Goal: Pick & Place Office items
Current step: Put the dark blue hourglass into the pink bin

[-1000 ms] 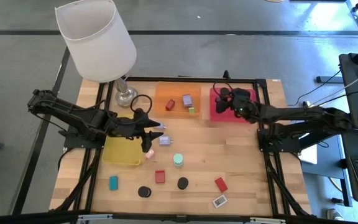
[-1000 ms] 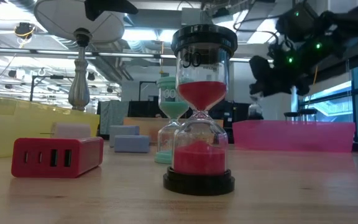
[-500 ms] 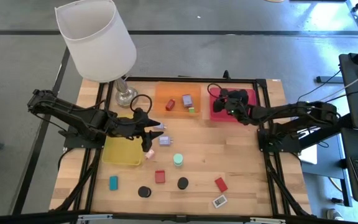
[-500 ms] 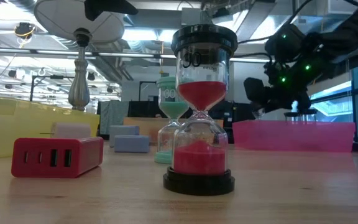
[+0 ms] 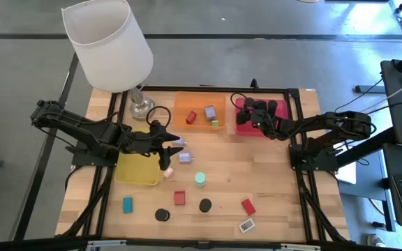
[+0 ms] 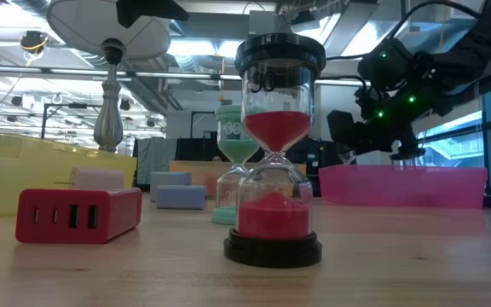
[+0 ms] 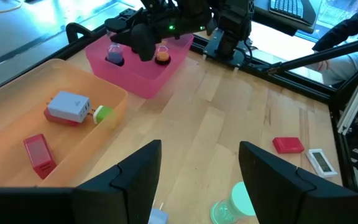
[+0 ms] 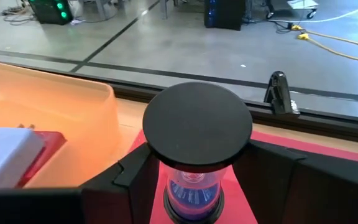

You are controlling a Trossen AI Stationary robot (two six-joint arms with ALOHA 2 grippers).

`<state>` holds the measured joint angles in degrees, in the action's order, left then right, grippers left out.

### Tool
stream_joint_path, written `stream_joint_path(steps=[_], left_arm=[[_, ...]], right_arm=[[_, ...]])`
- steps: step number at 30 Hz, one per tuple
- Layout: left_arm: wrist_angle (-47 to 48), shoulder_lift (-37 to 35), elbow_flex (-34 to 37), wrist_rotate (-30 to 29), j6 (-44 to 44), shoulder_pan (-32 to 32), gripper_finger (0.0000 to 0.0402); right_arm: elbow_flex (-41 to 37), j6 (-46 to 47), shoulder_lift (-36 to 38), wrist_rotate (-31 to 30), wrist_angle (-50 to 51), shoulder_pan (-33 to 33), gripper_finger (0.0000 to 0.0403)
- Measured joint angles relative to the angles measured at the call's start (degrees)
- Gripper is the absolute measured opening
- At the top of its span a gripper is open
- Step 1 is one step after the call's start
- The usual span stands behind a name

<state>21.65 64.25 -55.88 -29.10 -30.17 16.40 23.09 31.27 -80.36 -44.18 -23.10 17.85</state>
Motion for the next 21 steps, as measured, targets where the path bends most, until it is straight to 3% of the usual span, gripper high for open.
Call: stream_joint_path(steps=[11,21], left_arm=[[0.02,0.00,0.00,-0.02,0.93,0.00,0.0212],[0.02,-0.02,0.00,0.00,0.34,0.00,0.0212]], right_arm=[[3.09,0.26,-0.26,5.24,-0.03,-0.17,0.0192],[7.26,-6.05,-0.24,4.52,3.80,-0.83,0.0192]])
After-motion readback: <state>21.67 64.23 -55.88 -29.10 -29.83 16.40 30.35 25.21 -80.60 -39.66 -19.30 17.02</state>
